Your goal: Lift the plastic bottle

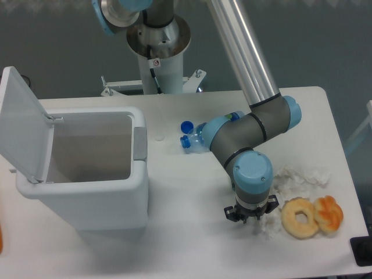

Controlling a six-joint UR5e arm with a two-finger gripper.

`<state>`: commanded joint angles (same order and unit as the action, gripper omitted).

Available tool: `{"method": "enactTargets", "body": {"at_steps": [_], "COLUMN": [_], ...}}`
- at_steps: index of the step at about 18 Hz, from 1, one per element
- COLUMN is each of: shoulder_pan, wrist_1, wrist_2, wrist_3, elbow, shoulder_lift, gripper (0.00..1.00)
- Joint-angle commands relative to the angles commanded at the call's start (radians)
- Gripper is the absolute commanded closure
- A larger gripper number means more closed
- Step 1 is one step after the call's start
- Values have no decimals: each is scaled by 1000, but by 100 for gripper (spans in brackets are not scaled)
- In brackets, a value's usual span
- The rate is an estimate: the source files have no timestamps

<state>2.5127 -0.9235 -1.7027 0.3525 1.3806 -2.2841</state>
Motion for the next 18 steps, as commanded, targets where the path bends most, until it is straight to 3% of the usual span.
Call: {"method": "enactTargets", "body": {"at_steps": [10, 14, 18], "shoulder_pan": [15, 61, 100], "wrist_1": [-2, -6, -55], "wrist_2": [6, 32, 66], "wrist_3": [262, 379, 535], "elbow": [-35, -41, -58], "shoulder_lift": [58, 95, 124], "gripper": [76, 76, 76]}}
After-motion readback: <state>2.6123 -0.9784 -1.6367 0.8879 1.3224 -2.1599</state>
